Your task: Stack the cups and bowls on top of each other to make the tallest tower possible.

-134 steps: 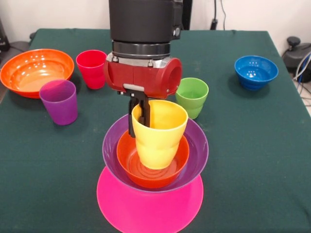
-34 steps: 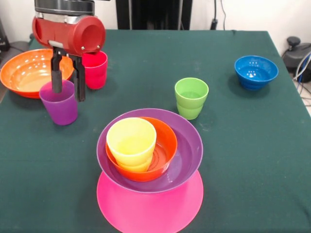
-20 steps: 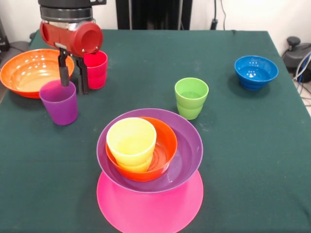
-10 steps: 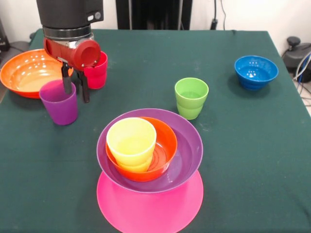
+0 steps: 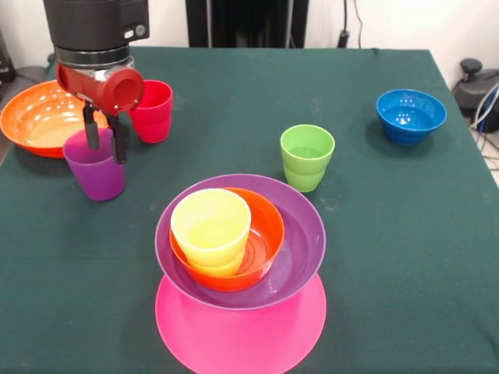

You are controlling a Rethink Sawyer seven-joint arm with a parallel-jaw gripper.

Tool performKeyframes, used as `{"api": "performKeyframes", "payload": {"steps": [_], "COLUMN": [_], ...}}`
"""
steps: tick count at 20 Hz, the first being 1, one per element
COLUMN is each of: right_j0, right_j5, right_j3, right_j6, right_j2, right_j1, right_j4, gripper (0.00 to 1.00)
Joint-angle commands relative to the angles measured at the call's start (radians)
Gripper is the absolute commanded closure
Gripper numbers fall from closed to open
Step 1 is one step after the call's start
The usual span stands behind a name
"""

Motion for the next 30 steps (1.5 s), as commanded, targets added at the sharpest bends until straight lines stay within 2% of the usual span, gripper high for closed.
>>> {"api": "performKeyframes", "payload": {"steps": [1,17,30], "right_j0": [0.008,-0.009,-0.028], "right_j5": [0.118,0.066,0.067], "right_j3": [0.016,-0.044,-0.07], "right_j6": [-0.21,-0.213,-0.228], "right_j2": [0.036,0.056,0.053], "right_j1": [0.005,0.134,0.15], "right_j4": [-0.067,-0.097,-0.125], "gripper": [0.0,0.0,0.0]}}
